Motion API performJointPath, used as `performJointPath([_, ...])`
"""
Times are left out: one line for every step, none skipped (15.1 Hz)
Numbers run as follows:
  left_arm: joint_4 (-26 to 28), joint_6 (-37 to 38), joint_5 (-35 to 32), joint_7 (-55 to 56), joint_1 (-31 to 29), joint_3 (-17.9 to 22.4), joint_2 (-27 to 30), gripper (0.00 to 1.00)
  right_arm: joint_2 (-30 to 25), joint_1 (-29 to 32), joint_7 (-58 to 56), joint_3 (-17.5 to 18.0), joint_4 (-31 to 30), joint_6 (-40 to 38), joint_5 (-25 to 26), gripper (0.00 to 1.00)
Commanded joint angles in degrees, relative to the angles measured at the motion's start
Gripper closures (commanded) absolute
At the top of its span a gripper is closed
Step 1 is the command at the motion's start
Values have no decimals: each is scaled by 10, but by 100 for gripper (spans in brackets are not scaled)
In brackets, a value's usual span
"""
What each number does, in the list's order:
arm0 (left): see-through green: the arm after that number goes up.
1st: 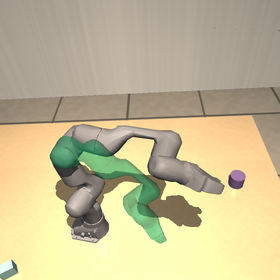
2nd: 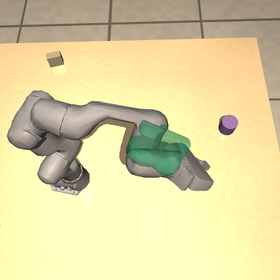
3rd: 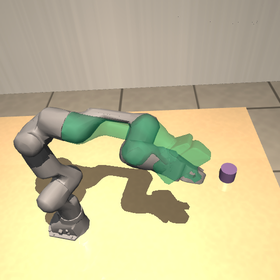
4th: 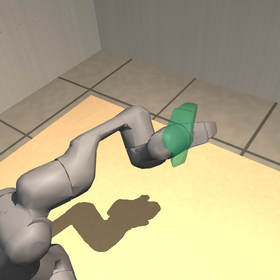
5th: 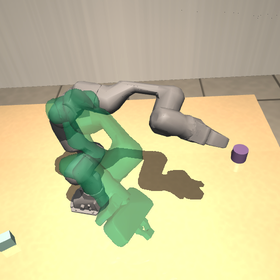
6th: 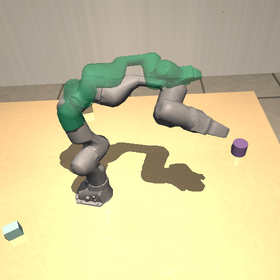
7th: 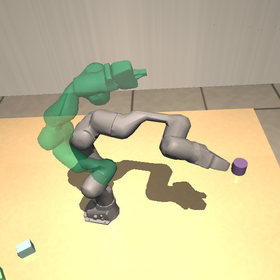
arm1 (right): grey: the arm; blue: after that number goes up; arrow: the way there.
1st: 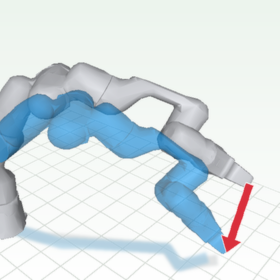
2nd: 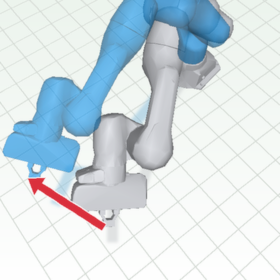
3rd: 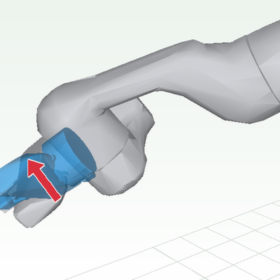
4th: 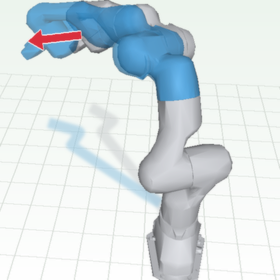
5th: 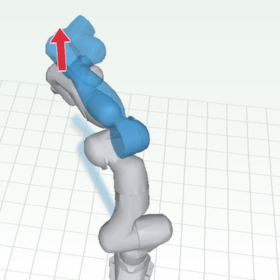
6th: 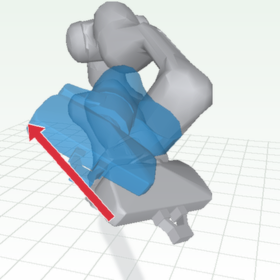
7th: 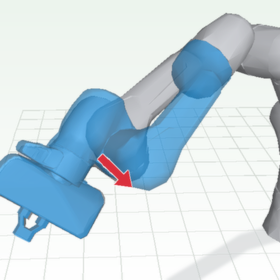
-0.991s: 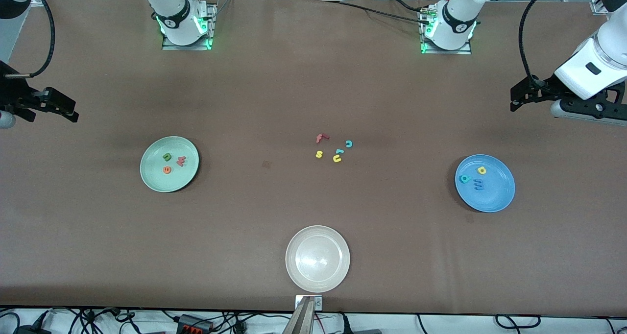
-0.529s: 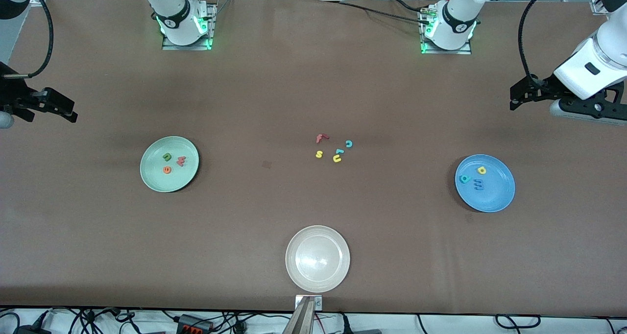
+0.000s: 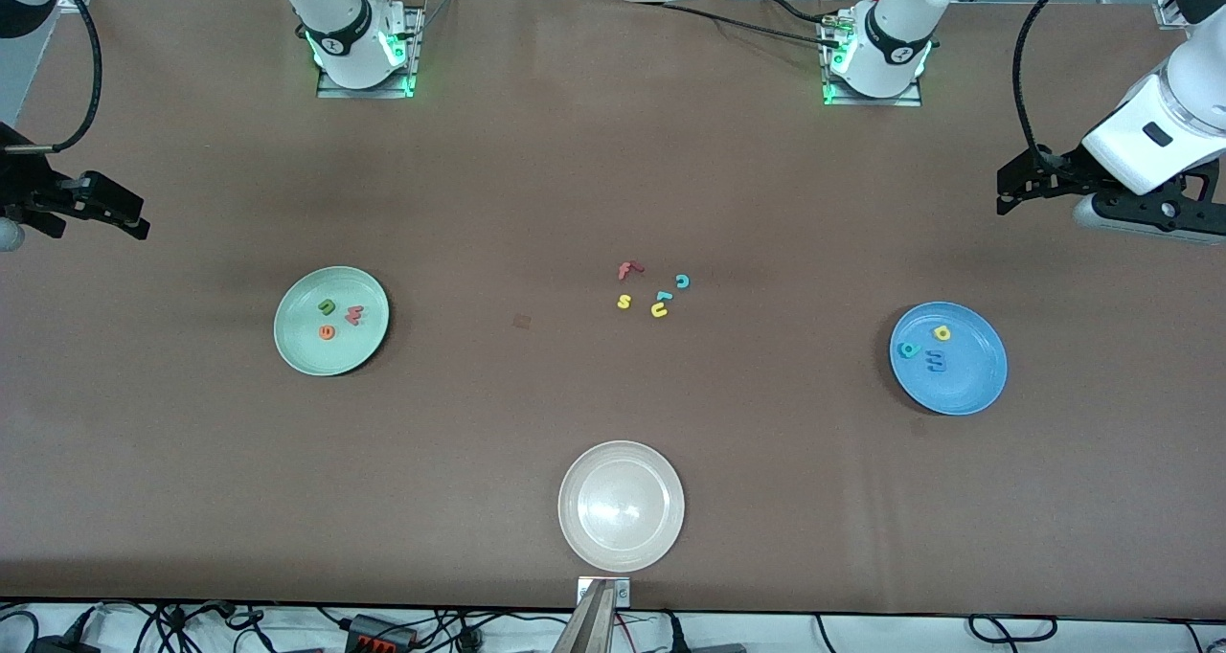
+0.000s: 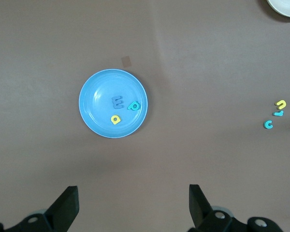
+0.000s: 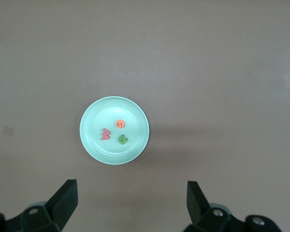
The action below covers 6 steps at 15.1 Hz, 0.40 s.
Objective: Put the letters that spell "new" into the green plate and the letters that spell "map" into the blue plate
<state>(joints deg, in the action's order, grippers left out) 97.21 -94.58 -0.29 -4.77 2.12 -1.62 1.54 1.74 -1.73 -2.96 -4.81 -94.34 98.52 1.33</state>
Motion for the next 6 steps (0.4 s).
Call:
performJointPath([-14,12,8,-9,0,0,-5,0,-2,4,-3,-2,6,-8,5,0])
performJointPath([-14,12,8,-9,0,0,-5,0,-2,6,-3,-2,6,-8,5,0])
performJointPath([-14,12,8,-9,0,0,-5,0,-2,9,-2,-2,6,-9,6,0])
performJointPath([-14,12,9,-9,0,0,-5,0,-2,12,-2,-2,5,-11,6,0])
performJointPath([-14,12,8,-9,0,0,-5,0,-3,14,-3,-3,5,-14,6,0])
performJointPath([-14,12,8,-9,0,0,-5,0,-3,20,-6,-3,5,-16,6,0])
